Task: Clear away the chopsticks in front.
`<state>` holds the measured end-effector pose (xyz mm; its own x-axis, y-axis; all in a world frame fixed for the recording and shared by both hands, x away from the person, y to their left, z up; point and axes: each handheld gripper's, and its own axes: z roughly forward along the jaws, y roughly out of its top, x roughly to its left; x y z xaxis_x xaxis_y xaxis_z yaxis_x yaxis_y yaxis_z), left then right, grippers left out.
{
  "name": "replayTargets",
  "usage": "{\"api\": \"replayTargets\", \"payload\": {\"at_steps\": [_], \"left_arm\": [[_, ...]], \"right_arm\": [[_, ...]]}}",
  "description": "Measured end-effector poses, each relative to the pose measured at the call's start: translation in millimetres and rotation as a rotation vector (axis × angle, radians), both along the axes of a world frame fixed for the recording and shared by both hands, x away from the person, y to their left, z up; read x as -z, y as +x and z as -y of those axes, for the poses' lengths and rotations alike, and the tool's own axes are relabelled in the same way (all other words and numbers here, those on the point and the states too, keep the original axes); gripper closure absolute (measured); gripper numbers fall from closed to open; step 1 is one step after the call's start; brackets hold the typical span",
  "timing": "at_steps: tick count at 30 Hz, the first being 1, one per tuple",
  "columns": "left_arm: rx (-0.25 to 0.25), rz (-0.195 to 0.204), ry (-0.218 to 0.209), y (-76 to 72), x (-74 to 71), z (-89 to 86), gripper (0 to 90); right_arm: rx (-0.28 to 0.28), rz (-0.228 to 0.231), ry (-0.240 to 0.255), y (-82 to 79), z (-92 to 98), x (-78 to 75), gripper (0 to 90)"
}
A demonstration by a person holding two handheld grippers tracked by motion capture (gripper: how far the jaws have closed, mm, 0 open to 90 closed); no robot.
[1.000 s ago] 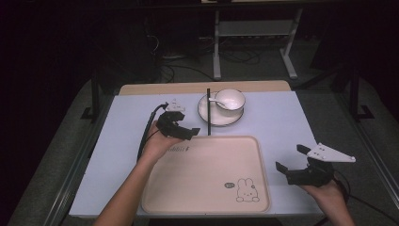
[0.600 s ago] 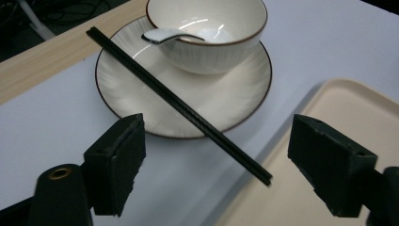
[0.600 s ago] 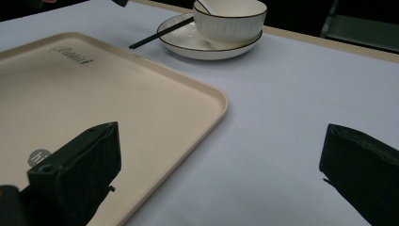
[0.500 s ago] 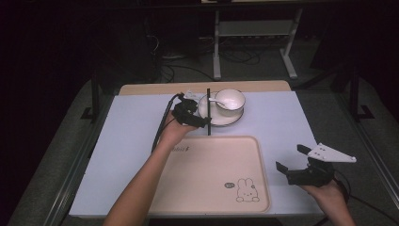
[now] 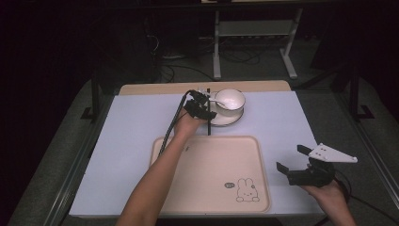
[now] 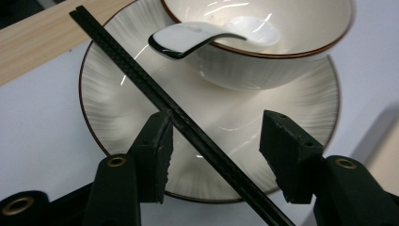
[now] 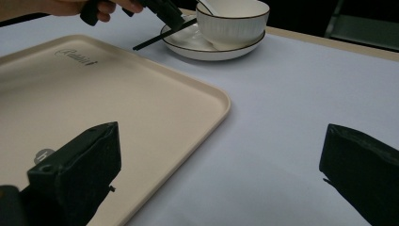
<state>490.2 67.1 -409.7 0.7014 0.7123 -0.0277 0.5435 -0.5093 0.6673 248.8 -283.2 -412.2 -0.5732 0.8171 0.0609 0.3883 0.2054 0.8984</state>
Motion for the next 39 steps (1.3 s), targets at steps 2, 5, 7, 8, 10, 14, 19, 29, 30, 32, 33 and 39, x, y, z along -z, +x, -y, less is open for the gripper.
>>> {"api": "replayTargets", "payload": {"at_steps": [2,5,7,8,10,14,19,29,30,32,33,39], "left_arm": [[-0.014,-0.005,0.01,2.1,3.0,2.4,48.6],[-0.025,-0.005,0.024,3.9,5.3,3.7,49.8],[-0.032,-0.009,0.026,4.5,6.0,3.8,50.5],[-0.033,-0.009,0.024,4.9,6.4,3.6,50.8],[-0.037,-0.018,0.027,5.4,7.5,3.4,51.8],[-0.046,-0.028,0.027,6.7,10.3,3.6,54.1],[-0.075,-0.023,0.04,8.1,11.9,6.0,57.8],[-0.092,-0.012,0.06,14.4,11.1,4.4,64.5],[-0.094,-0.009,0.064,15.4,11.2,4.3,66.1],[-0.097,-0.005,0.069,17.4,11.9,4.6,69.0],[-0.1,-0.006,0.073,18.4,12.4,5.0,69.5],[-0.112,-0.005,0.078,24.2,16.6,6.4,72.2]], "right_arm": [[-0.001,0.0,0.002,-0.2,-0.2,-0.2,0.0],[-0.002,0.004,0.004,-0.5,-0.1,-0.5,0.0],[-0.003,0.003,0.004,-0.3,0.0,-0.4,0.0],[-0.003,0.001,0.005,-0.2,0.0,-0.3,0.0],[-0.004,0.001,0.005,-0.2,-0.2,-0.2,0.0],[-0.004,0.003,0.005,-0.2,-0.1,-0.3,0.0],[-0.003,0.004,0.008,-0.3,0.5,-0.5,0.0],[-0.002,0.002,0.009,-0.4,0.8,-0.4,0.0],[-0.003,0.002,0.009,-0.5,0.7,-0.4,0.0],[-0.004,0.003,0.009,-0.7,0.6,-0.5,0.0],[-0.004,0.004,0.01,-0.7,0.6,-0.5,0.0],[-0.006,0.005,0.008,-0.9,0.3,-0.7,0.0]]}}
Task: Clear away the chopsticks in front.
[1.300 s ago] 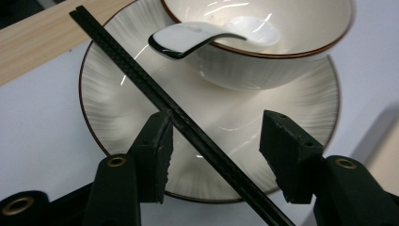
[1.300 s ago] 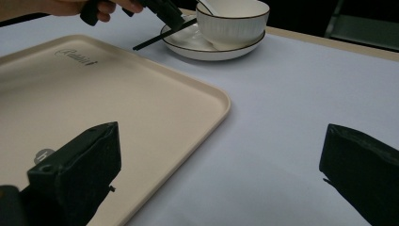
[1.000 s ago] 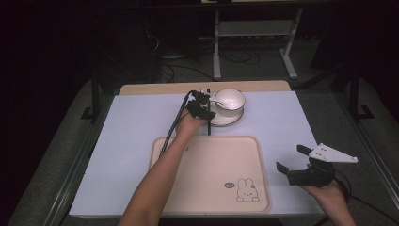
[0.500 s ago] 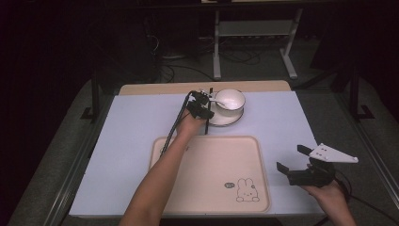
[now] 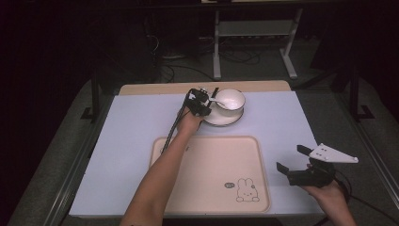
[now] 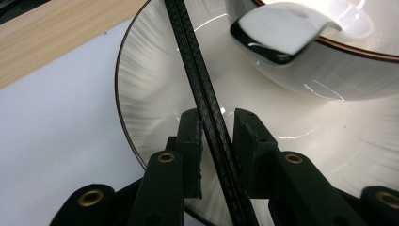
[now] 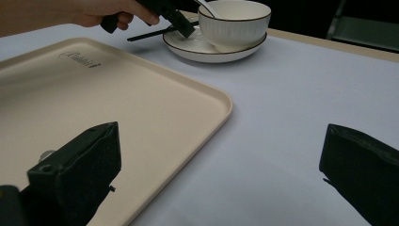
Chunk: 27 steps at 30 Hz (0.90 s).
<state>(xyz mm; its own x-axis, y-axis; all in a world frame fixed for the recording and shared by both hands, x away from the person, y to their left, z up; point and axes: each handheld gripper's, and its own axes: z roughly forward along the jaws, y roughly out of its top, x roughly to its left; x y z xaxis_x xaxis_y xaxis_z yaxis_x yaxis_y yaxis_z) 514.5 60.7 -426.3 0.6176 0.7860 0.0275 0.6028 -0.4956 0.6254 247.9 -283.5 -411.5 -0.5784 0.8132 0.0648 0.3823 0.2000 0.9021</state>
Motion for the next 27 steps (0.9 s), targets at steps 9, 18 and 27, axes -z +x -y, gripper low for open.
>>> {"api": "replayTargets", "payload": {"at_steps": [9,18,27], "left_arm": [[-0.001,0.001,0.003,6.2,0.4,0.7,77.3],[0.014,0.006,0.007,6.6,0.5,3.7,79.8],[0.05,0.01,0.0,-1.7,-10.4,-7.2,64.1]], "right_arm": [[-0.001,0.001,0.004,-0.8,0.2,-0.5,0.0],[-0.003,0.001,0.003,-0.8,0.0,-0.3,0.0],[-0.004,0.001,0.002,-0.5,0.3,0.1,0.0]]}}
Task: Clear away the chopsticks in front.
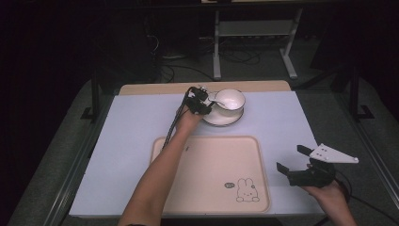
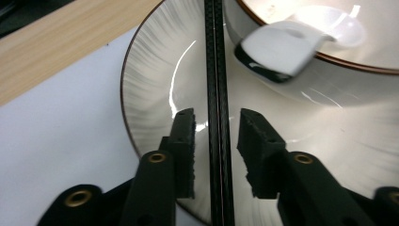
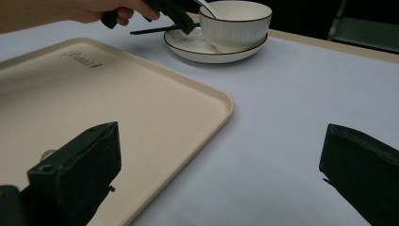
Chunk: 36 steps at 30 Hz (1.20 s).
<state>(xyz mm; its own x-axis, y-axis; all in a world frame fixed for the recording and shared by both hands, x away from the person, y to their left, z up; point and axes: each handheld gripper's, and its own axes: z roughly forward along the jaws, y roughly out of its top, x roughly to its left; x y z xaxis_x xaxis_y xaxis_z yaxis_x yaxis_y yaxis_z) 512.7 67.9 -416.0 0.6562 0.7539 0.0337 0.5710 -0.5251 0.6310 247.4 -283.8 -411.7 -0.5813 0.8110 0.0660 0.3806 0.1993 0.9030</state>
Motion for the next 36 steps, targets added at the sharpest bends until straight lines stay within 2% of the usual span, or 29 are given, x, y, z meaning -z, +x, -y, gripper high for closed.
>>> {"api": "replayTargets", "payload": {"at_steps": [3,7,8,11,15,19,26,33,36], "left_arm": [[0.024,-0.004,-0.01,-7.5,-7.6,-8.5,58.8],[0.061,-0.001,-0.063,-17.3,-21.2,-23.8,53.5],[0.064,0.005,-0.067,-19.4,-24.1,-27.2,54.1],[0.069,0.021,-0.087,-24.1,-28.9,-36.8,65.0],[0.076,-0.013,-0.113,-25.1,-23.6,-45.2,72.4],[0.059,-0.041,-0.131,-23.7,-15.0,-49.9,78.2],[0.046,-0.075,-0.156,-21.0,-6.6,-53.1,82.0],[0.041,-0.089,-0.146,-20.5,-0.1,-51.6,83.1],[0.039,-0.095,-0.129,-20.6,3.7,-51.5,83.1]], "right_arm": [[-0.003,0.002,-0.004,0.4,-0.7,0.2,0.0],[-0.01,0.001,-0.008,0.5,-3.0,0.0,0.0],[-0.011,0.005,-0.009,0.5,-3.6,-0.2,0.0],[-0.014,0.004,-0.009,0.6,-4.8,-0.1,0.0],[-0.017,0.002,-0.011,0.7,-5.0,0.2,0.0],[-0.016,0.003,-0.008,0.6,-4.4,0.2,0.0],[-0.016,0.001,-0.008,1.0,-3.8,0.7,0.0],[-0.015,0.005,-0.005,0.5,-3.2,0.4,0.0],[-0.014,0.006,-0.005,0.5,-3.1,0.3,0.0]]}}
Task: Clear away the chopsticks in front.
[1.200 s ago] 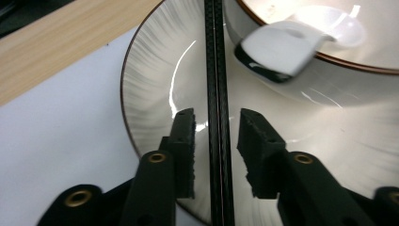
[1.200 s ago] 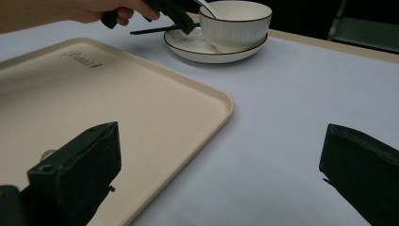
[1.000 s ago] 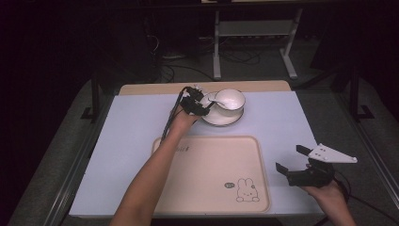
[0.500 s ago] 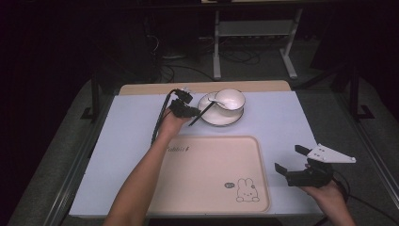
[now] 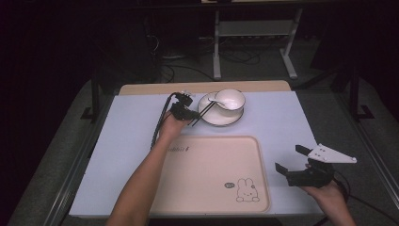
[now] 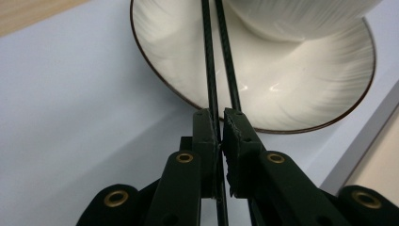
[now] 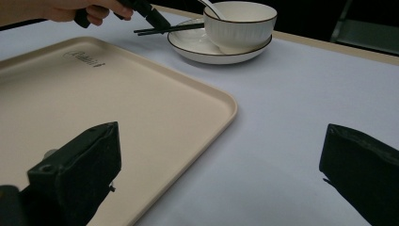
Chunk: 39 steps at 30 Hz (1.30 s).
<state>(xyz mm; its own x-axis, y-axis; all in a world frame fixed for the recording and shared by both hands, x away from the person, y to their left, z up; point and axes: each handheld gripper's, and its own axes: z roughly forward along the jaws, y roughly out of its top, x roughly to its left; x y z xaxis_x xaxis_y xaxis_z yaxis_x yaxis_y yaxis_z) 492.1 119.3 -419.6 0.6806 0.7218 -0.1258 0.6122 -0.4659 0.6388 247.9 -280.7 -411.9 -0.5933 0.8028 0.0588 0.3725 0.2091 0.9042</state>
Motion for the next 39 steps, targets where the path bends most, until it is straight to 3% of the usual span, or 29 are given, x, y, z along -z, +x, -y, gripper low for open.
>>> {"api": "replayTargets", "payload": {"at_steps": [6,16,20,31,38,39], "left_arm": [[-0.009,-0.018,0.0,-0.1,6.0,-1.6,84.1],[-0.03,-0.018,0.0,-0.3,4.7,-4.4,85.6],[-0.047,-0.014,-0.02,-3.3,1.4,-10.1,85.9],[-0.046,0.004,-0.023,-22.1,-11.0,-34.6,86.1],[-0.053,0.002,-0.035,-37.2,-15.1,-55.5,86.2],[-0.052,0.0,-0.04,-45.1,-16.6,-64.8,86.2]], "right_arm": [[-0.001,-0.001,-0.002,0.2,-0.2,0.2,0.0],[0.0,-0.001,-0.001,0.3,0.1,0.3,0.0],[0.0,0.0,-0.001,0.4,0.3,0.3,0.0],[0.0,0.001,-0.003,0.3,-0.4,0.4,0.0],[0.0,-0.001,-0.006,0.1,-0.6,0.6,0.0],[0.001,-0.001,-0.007,0.2,-0.6,0.7,0.0]]}}
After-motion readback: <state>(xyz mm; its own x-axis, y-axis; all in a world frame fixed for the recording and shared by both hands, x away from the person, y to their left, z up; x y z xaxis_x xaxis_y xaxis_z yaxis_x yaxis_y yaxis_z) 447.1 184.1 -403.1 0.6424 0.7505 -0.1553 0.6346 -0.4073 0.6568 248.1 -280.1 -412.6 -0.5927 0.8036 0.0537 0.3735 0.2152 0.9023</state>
